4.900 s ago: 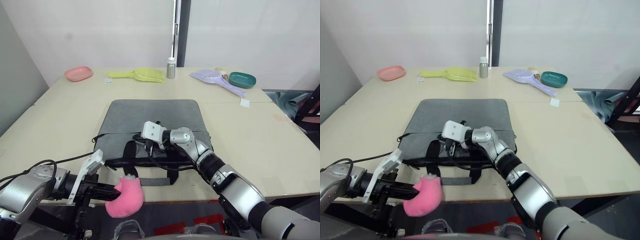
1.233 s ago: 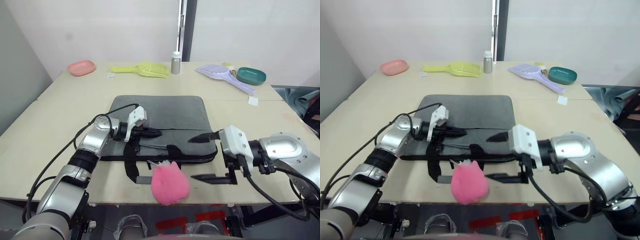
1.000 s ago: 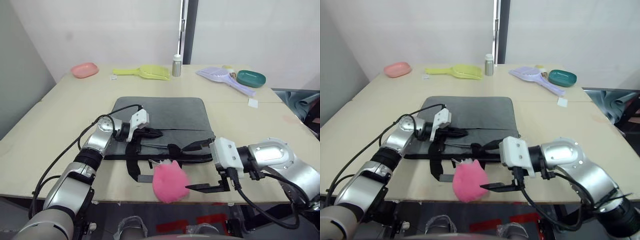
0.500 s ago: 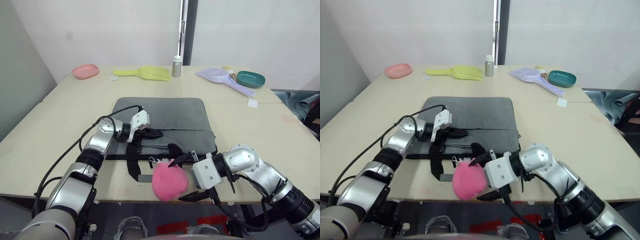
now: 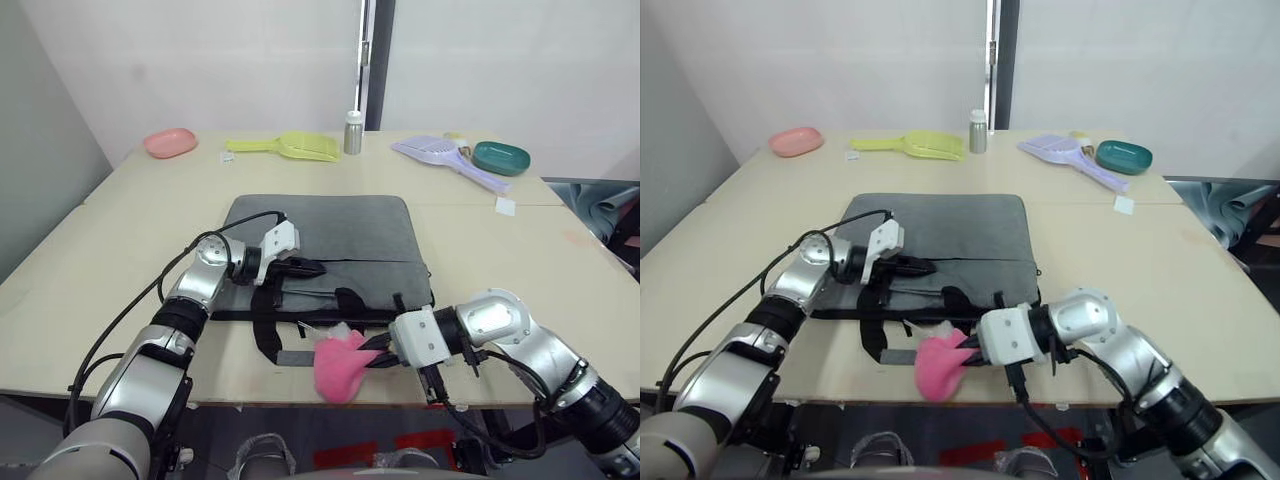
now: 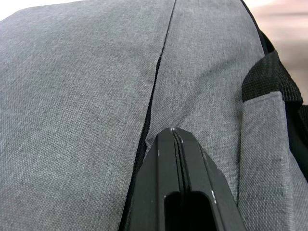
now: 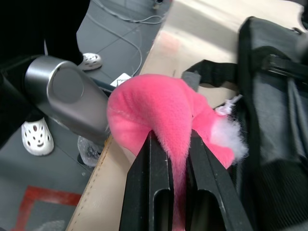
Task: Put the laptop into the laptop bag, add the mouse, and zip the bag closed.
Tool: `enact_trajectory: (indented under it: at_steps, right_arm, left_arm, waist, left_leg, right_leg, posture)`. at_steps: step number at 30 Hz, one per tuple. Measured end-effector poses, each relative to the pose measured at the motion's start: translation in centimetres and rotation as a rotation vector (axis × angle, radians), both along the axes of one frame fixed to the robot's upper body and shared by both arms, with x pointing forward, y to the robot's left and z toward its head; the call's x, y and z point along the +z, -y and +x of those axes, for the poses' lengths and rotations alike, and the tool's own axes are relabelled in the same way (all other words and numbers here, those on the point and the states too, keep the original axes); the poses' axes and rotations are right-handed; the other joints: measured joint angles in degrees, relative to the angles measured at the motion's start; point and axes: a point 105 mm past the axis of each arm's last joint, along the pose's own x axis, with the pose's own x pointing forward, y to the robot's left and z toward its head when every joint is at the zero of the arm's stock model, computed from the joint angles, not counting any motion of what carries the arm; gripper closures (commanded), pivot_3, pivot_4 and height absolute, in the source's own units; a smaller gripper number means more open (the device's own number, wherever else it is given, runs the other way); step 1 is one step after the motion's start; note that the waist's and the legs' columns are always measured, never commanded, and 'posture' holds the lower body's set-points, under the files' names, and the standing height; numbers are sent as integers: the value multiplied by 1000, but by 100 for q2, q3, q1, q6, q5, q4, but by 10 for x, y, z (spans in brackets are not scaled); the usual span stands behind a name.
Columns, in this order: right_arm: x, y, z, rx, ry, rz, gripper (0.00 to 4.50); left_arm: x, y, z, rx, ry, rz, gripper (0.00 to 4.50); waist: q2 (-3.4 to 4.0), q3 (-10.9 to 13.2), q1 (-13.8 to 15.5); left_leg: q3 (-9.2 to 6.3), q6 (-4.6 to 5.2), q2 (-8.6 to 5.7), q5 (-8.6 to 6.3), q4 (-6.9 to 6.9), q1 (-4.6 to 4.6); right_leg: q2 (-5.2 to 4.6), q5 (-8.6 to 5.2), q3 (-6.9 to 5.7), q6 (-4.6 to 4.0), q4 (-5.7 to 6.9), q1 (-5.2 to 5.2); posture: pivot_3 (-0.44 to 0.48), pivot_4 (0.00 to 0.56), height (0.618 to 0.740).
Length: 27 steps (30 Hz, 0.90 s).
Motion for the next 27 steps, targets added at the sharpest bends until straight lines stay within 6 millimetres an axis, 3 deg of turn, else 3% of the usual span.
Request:
enact_trajectory:
  at_steps: [11, 21, 23, 27]
  right_arm:
    - [18, 20, -7, -103, -45, -4, 4487]
    - [17, 70, -15, -293, -105, -59, 4487]
    - [17, 79, -17, -327, -110, -63, 4487]
    - [17, 94, -21, -380, -114, -85, 4487]
  left_arm:
    - [-10, -1, -7, -21, 74, 5, 4500]
    - [-13, -3, -9, -19, 74, 0, 4500]
    - [-13, -4, -9, -18, 73, -1, 4500]
    - [-13, -4, -10, -21, 70, 1, 4500]
  waist:
    - [37, -112, 9]
    - [29, -136, 12]
    - [28, -135, 10]
    - [23, -132, 5]
  left_leg:
    - [20, -1, -4, -1, -57, 9]
    - [42, -1, -6, -2, -92, 17]
    - [50, -1, -6, -2, -96, 23]
    - [73, 0, -9, -4, -106, 41]
  right_leg:
    - [-3, -6, 6, 14, -57, 1]
    - [-7, -19, 14, 36, -82, -4]
    - [-8, -59, 20, 102, -82, -5]
    - [-10, -68, 44, 117, -84, -5]
  posture:
    - [0, 150, 740]
    - [0, 150, 740]
    - [0, 150, 740]
    - [0, 150, 740]
